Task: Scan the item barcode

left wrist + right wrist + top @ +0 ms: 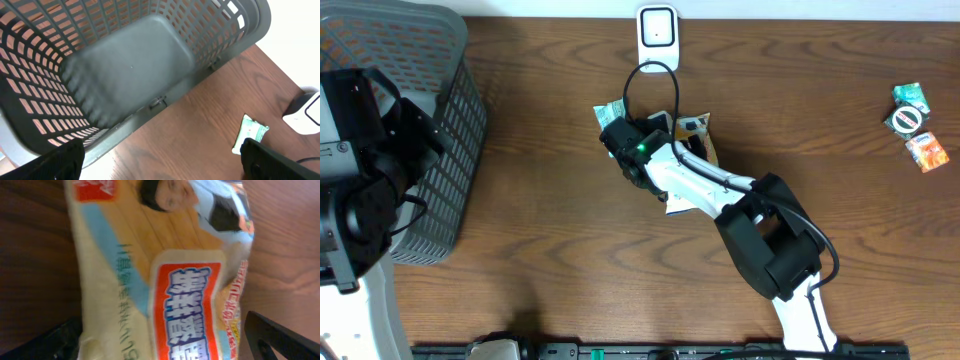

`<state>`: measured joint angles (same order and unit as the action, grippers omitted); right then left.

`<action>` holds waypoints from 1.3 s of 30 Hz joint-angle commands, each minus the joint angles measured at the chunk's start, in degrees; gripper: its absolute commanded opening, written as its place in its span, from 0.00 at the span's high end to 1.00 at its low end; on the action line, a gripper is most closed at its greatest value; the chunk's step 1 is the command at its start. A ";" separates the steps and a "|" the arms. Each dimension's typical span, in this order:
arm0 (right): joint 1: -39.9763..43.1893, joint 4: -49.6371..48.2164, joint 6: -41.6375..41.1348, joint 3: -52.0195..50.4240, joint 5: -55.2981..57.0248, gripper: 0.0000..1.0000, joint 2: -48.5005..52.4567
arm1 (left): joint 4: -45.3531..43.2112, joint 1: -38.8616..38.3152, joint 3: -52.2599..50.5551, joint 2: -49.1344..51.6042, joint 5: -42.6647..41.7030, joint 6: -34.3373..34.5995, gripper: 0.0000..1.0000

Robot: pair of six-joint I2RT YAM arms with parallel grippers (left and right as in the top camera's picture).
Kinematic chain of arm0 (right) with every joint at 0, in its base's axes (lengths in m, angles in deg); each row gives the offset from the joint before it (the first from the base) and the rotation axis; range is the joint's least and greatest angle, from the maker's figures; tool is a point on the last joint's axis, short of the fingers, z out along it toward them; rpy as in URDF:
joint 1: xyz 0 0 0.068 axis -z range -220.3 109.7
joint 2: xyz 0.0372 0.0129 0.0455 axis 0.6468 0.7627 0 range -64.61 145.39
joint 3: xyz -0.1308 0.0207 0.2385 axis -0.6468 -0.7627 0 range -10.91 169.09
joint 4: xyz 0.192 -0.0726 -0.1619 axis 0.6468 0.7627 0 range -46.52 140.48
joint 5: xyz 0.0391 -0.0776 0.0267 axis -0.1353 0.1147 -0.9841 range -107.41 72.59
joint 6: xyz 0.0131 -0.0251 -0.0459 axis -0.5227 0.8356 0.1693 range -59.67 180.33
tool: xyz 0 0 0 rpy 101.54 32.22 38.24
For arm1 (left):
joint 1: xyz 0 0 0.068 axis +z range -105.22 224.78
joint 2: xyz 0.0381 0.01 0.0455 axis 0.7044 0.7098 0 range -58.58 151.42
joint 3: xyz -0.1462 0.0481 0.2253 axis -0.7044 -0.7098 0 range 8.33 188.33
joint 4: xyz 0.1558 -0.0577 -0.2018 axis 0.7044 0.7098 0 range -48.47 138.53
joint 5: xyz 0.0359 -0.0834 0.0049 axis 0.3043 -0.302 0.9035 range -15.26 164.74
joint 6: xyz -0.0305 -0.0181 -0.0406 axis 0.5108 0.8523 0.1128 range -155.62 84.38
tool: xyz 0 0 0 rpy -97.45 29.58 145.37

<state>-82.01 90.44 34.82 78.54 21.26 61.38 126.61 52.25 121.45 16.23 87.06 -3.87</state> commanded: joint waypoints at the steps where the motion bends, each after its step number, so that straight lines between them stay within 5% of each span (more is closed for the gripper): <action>1: 1.51 1.31 -0.61 -1.11 -0.13 0.17 4.98 | 0.15 0.28 0.42 0.04 0.15 0.50 0.02; 7: 4.22 1.27 -0.57 -1.07 -5.25 0.77 4.94 | 0.15 0.28 0.42 0.04 0.15 0.50 0.02; 8: 4.85 1.27 -0.44 -1.07 -6.36 0.96 4.94 | 0.17 0.28 0.42 0.04 0.15 0.50 0.02; 10: 6.51 1.20 1.68 -0.92 -10.86 0.99 4.87 | 0.17 0.28 0.42 0.04 0.15 0.50 0.02; 26: 23.12 -2.62 18.80 0.39 -78.38 0.99 -12.83 | 0.17 0.28 0.42 0.04 0.15 0.50 0.02; 29: 25.51 -0.96 19.87 0.39 -79.93 0.99 -13.88 | 0.17 0.28 0.42 0.04 0.15 0.50 0.02; 33: 25.99 2.84 19.80 0.37 -66.47 0.99 -13.81 | 0.15 0.28 0.42 0.04 0.15 0.50 0.02; 34: 25.77 3.54 19.45 0.37 -62.27 0.93 -13.81 | 0.15 0.28 0.42 0.04 0.15 0.50 0.02; 37: 25.33 4.02 18.47 0.37 -53.57 0.35 -13.81 | 0.17 0.28 0.42 0.04 0.15 0.50 0.02; 39: 25.68 2.95 17.66 0.37 -50.60 0.20 -13.73 | 0.15 0.28 0.42 0.04 0.15 0.50 0.02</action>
<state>-56.26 94.13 53.11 79.00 -38.51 47.53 126.63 52.25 121.45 16.23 87.06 -3.87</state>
